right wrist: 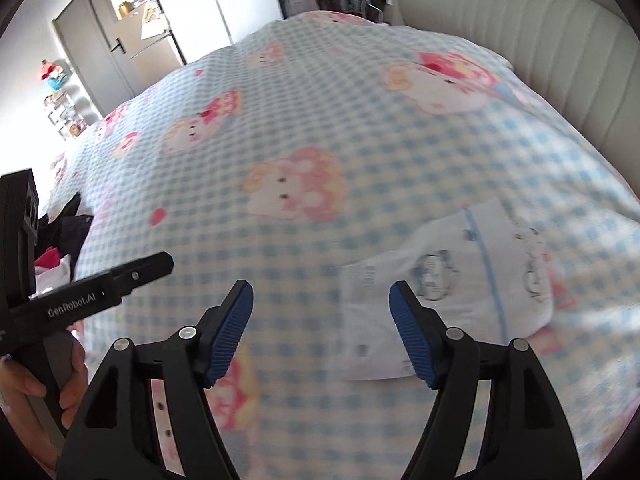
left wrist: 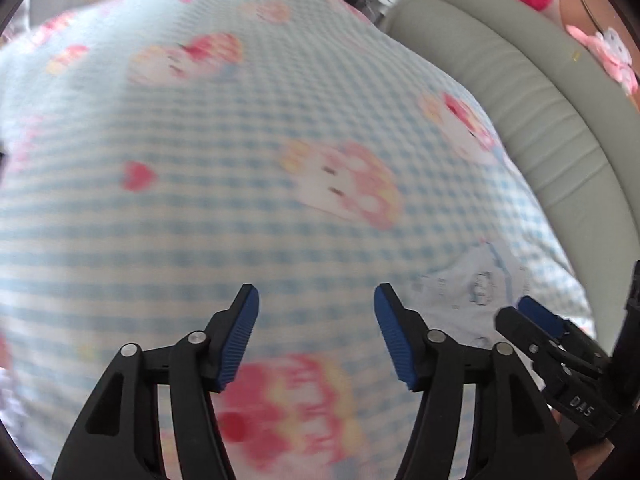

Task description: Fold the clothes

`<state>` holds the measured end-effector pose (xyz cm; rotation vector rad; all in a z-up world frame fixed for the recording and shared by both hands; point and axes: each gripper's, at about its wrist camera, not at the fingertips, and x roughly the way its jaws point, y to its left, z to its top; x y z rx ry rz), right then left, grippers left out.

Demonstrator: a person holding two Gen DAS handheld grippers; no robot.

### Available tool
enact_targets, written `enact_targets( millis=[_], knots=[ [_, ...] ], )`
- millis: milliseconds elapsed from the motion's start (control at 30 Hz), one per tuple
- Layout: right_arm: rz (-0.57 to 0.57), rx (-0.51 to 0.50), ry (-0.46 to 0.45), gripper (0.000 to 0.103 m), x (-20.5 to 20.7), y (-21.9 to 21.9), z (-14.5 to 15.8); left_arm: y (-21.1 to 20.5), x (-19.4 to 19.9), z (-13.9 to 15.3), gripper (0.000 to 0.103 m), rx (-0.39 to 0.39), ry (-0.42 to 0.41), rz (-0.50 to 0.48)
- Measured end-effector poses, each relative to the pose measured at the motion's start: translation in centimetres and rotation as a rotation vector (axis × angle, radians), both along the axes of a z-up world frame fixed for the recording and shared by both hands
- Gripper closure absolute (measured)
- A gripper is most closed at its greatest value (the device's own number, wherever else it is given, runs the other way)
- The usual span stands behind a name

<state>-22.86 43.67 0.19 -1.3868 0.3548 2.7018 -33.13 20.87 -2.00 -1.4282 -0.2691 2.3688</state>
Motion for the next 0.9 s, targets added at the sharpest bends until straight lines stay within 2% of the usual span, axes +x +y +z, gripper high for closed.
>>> enact_targets(
  millis=[100,200,300,433,533,600,667,700,733,900],
  knots=[
    [0.042,-0.020,0.011,0.028,-0.5,-3.6,0.5,-3.7,0.1,1.5,0.030,-0.036,0.039,0.051],
    [0.071,-0.022,-0.006,0.026,-0.9,-7.0,0.8,-8.6,0.8,2.5,0.023,-0.009,0.053,0.133],
    [0.104,-0.016,-0.011,0.026,-0.6,-10.3,1.3,-12.6,1.7,3.2,0.022,-0.013,0.065,0.193],
    [0.140,0.001,0.013,0.026,0.8,-14.2,2.6,-16.7,4.0,4.3,0.020,-0.087,0.092,0.213],
    [0.167,0.026,0.035,0.022,2.4,-16.9,3.9,-19.3,6.9,5.4,0.018,-0.140,0.127,0.219],
    [0.166,0.029,0.045,0.016,4.2,-18.2,4.3,-20.7,9.3,6.0,0.016,-0.147,0.143,0.229],
    [0.165,0.031,0.056,0.016,6.0,-19.5,4.8,-22.2,11.7,6.5,0.015,-0.148,0.156,0.239],
    [0.165,0.033,0.061,0.012,6.9,-20.2,5.0,-22.7,13.0,6.8,0.014,-0.153,0.166,0.243],
    [0.164,0.034,0.066,0.005,7.8,-20.9,5.3,-23.0,14.4,7.1,0.013,-0.161,0.181,0.246],
    [0.169,0.030,0.083,0.002,12.4,-23.7,5.8,-24.0,20.7,7.9,0.004,-0.177,0.224,0.275]
  ],
)
